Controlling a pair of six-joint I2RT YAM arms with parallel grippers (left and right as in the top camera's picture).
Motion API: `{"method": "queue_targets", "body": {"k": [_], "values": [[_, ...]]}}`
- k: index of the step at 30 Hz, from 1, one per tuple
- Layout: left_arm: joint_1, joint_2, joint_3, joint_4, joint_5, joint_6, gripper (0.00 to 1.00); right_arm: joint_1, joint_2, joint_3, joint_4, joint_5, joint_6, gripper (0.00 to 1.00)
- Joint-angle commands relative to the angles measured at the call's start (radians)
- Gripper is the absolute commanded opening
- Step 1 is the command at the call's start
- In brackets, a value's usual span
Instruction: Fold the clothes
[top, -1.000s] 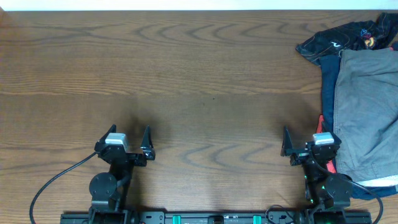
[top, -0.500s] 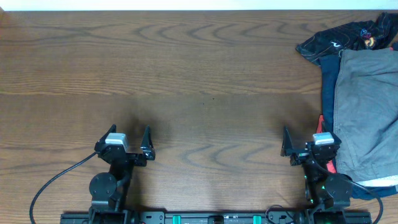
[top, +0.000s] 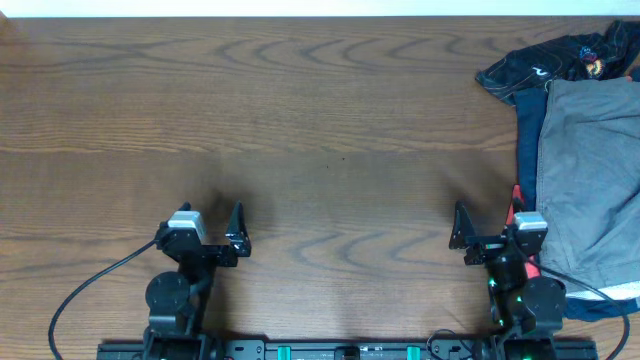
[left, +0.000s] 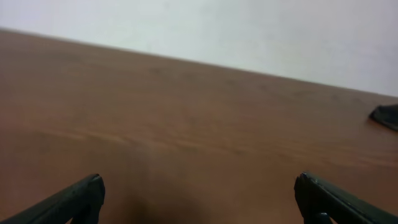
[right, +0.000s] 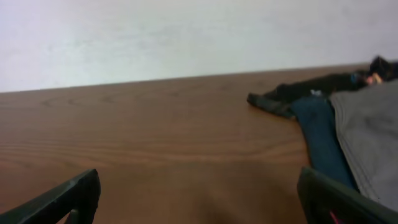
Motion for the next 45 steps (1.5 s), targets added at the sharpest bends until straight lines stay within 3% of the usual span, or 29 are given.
{"method": "queue_targets", "body": {"k": [1,9,22,29,34,45], "values": [[0.005,0.058,0.053,-0.016,0.064,-0.039,0.98,0.006,0.057,0.050,-0.025,0.058,0.031,0.99],[0.005,0.338,0.321,-0.155,0.089,-0.038,0.98,0.006,0.356,0.290,-0.135,0.165,0.013,0.99],[0.005,0.818,0.720,-0.513,0.089,0.000,0.98,-0.079,1.163,0.937,-0.604,0.188,-0.080,0.99],[0.005,0.902,0.726,-0.513,0.089,0.000,0.98,-0.135,1.396,0.998,-0.451,0.354,-0.080,0.99],[0.005,0.914,0.726,-0.512,0.089,0.000,0.98,-0.209,1.537,0.998,-0.329,0.398,-0.077,0.73],[0.005,0.914,0.726,-0.512,0.089,0.000,0.98,-0.304,1.705,0.998,-0.257,0.398,-0.077,0.56]]}}
